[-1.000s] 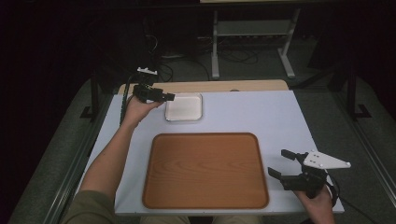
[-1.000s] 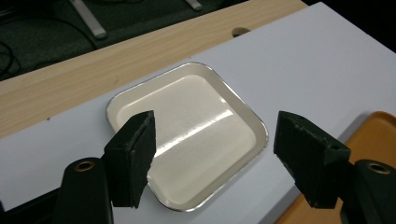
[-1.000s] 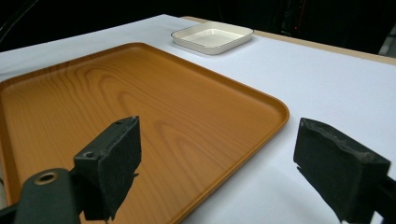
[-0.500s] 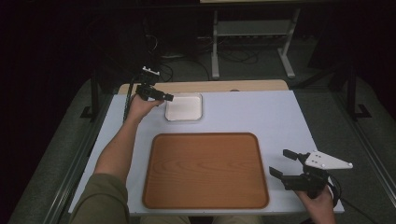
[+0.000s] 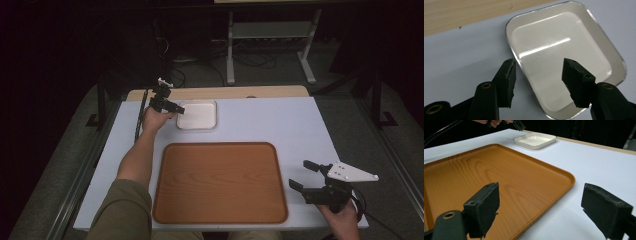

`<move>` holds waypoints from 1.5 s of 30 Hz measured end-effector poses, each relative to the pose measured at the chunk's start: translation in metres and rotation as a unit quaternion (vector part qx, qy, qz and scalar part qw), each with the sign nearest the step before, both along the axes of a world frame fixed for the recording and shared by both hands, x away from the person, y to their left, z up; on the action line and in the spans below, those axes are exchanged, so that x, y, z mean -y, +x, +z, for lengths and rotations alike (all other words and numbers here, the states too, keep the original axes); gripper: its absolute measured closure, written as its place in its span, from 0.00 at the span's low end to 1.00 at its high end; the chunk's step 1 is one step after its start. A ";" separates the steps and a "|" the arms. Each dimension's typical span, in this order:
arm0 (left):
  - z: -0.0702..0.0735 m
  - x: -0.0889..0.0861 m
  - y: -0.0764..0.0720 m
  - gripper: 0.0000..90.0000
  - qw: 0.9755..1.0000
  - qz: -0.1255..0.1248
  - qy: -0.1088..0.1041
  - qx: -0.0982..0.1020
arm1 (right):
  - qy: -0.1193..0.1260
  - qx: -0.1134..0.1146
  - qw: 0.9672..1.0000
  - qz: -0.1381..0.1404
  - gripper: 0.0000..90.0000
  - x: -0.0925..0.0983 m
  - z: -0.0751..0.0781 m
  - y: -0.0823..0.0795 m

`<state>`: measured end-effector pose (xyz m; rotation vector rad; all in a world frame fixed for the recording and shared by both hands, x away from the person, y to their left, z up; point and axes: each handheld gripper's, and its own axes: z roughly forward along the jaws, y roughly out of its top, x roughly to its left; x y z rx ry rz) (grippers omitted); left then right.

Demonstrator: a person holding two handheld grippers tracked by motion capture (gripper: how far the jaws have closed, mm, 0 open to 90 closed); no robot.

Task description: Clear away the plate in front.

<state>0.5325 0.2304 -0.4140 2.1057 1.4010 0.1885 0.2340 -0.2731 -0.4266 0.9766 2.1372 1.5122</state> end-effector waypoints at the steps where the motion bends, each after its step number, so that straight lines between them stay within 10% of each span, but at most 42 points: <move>1: -0.003 -0.001 0.001 0.50 1.000 0.000 0.001 -0.005 | 0.000 0.000 1.000 0.000 0.16 0.000 0.000 0.000; 30: -0.028 0.003 0.002 0.81 0.998 0.047 0.014 -0.042 | 0.001 0.003 1.000 0.000 0.16 0.001 0.000 -0.001; 45: -0.035 -0.011 -0.005 0.98 0.992 0.092 -0.076 -0.035 | 0.010 0.001 1.000 0.003 0.16 0.003 0.000 0.000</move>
